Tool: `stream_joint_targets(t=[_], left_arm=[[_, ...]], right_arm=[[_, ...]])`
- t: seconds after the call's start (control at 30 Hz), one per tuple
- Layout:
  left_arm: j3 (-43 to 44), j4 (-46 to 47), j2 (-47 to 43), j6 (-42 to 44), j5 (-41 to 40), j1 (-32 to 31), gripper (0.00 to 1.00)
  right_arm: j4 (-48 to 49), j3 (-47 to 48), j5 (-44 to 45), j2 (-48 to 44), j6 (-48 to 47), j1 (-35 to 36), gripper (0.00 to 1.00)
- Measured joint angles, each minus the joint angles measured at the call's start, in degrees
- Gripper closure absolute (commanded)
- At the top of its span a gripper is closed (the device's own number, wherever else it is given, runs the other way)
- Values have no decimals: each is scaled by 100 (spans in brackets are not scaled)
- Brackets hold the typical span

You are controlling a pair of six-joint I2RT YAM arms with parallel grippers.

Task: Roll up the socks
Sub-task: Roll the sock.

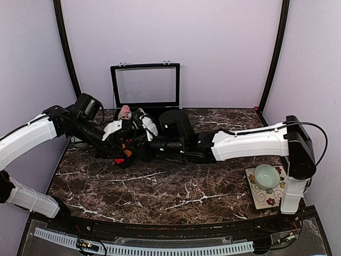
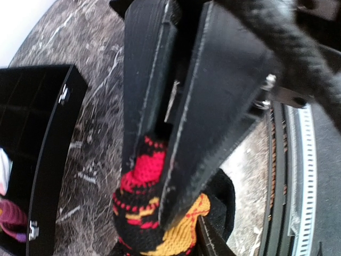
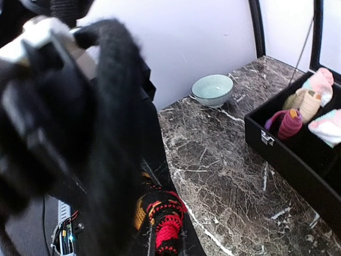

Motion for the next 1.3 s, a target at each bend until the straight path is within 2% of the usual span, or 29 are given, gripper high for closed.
stream_joint_targets(t=[0.23,0.5,0.67,0.83,0.97,1.07,1.3], left_arm=[[-223,103,31,-2,-365,-98,66],[-227,76,-337,28,-719,-188,63],[39,-188,-337,153,-525,-205,62],[409,-470,-74,210,-13,-160,56],[411,-518,11,280,229,-87,3],[188,-361,-46,225,232,-96,1],[-168,289,-177,57,-459,-205,1]], right_arm=[[-138,52,476,160,243,129,100],[7,-55,831,116,-420,240,100],[-98,-387,1318,-26,-938,262,100],[-474,-505,1814,-26,-1355,269,100],[-562,-492,2046,-26,-1438,317,100],[-634,-385,2118,-22,-1231,328,100],[-382,114,1987,146,-306,326,100]])
